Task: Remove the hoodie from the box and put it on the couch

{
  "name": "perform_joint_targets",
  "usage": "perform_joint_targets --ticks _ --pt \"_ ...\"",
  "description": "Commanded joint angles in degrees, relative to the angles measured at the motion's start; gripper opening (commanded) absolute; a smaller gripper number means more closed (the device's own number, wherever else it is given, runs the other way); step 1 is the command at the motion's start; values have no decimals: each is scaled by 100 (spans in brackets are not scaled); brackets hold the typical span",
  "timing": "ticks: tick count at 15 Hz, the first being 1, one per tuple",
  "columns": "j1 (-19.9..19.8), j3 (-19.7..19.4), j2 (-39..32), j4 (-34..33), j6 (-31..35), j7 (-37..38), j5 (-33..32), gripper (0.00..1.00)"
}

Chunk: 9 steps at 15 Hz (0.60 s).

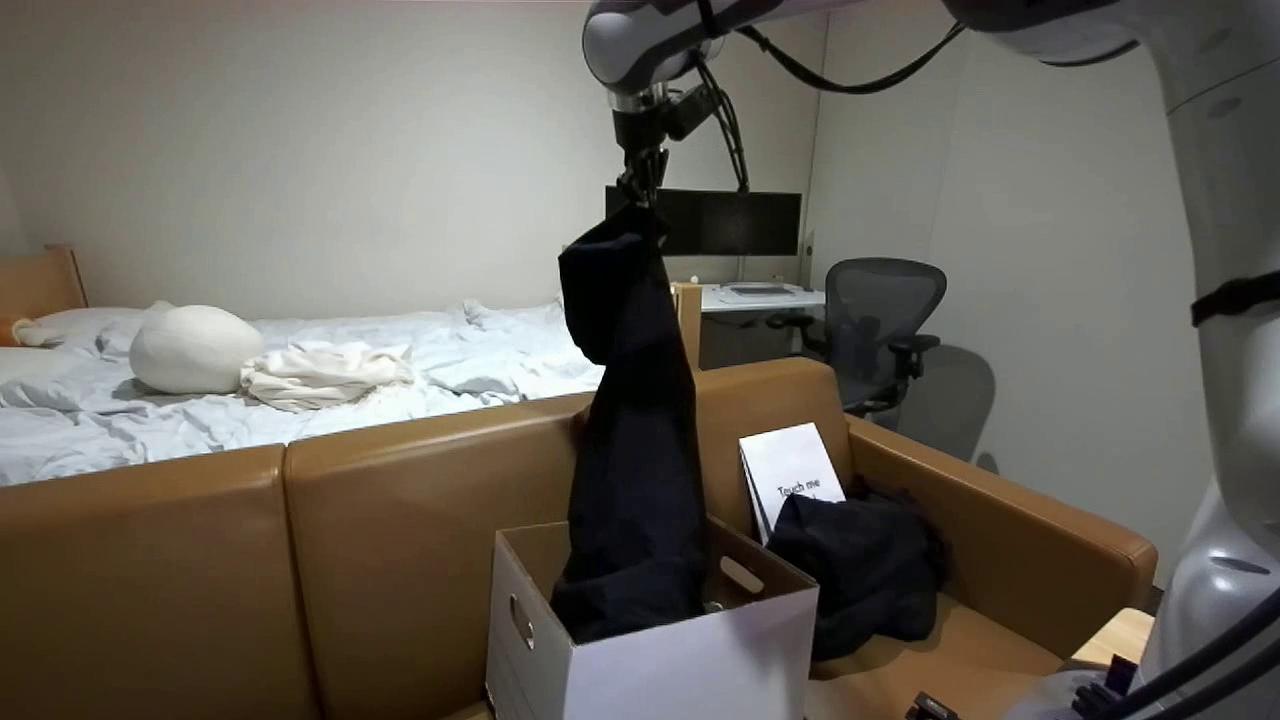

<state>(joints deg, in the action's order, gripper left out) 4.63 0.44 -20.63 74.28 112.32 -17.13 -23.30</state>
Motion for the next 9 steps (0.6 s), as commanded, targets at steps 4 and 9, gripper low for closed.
perform_joint_targets --ticks 4,9 --pt "29 -87 -381 -759 297 -277 -418 2" --pt "74 -434 -980 -2532 156 -862 -1173 2"
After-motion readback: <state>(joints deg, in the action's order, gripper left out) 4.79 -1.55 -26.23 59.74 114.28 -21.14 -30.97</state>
